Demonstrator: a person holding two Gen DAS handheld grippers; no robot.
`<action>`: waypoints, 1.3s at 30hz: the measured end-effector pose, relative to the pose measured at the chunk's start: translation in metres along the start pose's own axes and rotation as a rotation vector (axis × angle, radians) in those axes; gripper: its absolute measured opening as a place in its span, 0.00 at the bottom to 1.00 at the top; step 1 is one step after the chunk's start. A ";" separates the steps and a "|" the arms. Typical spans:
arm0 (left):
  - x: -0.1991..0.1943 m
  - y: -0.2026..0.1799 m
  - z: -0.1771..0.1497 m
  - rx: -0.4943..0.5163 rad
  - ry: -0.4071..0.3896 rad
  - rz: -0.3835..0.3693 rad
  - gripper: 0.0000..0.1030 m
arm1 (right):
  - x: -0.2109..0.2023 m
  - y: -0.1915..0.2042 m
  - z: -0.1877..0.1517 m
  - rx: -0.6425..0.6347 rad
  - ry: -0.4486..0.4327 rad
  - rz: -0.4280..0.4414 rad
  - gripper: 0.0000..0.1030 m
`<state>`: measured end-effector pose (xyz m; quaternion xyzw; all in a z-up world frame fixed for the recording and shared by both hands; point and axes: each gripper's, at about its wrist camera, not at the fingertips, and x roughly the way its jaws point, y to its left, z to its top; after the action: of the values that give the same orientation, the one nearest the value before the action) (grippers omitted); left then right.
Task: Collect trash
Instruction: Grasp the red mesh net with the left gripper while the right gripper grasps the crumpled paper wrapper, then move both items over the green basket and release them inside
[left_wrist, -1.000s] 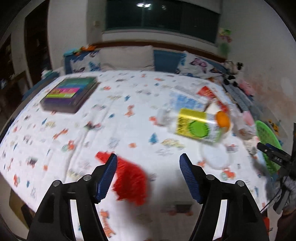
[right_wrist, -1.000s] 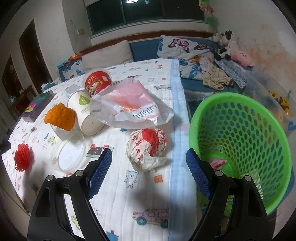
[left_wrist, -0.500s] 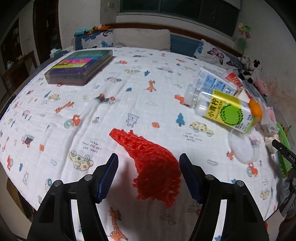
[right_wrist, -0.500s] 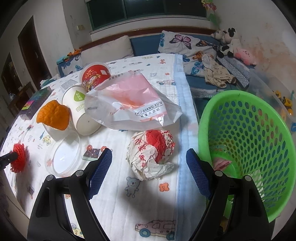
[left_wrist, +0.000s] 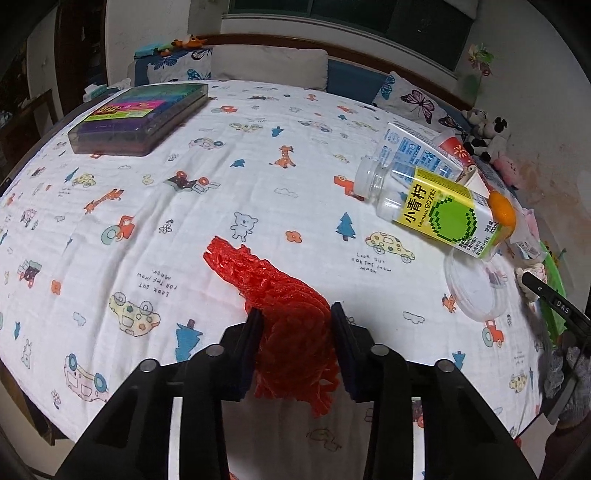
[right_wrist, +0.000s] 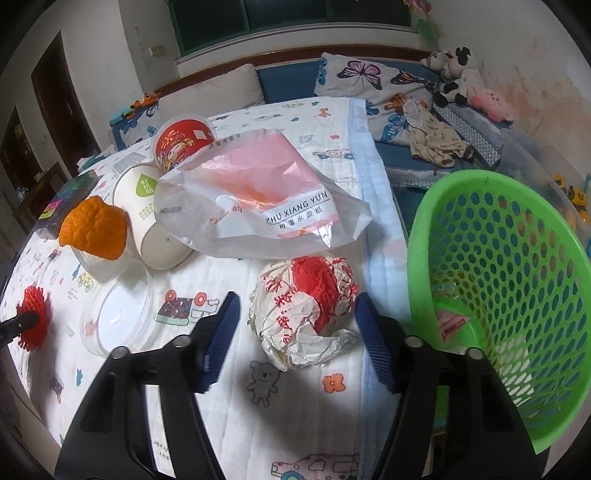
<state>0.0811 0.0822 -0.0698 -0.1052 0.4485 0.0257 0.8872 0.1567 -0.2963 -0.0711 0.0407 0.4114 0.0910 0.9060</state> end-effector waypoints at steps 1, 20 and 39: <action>-0.001 0.000 0.000 0.002 -0.003 -0.001 0.31 | -0.001 -0.001 -0.001 0.004 0.000 0.005 0.53; -0.052 -0.047 0.012 0.112 -0.100 -0.167 0.25 | -0.059 0.022 -0.031 0.001 -0.017 0.147 0.51; -0.053 -0.219 0.040 0.415 -0.115 -0.422 0.25 | -0.104 -0.090 -0.033 0.152 -0.122 -0.082 0.52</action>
<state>0.1115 -0.1207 0.0316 -0.0108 0.3615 -0.2457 0.8994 0.0768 -0.4049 -0.0292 0.0979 0.3626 0.0196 0.9266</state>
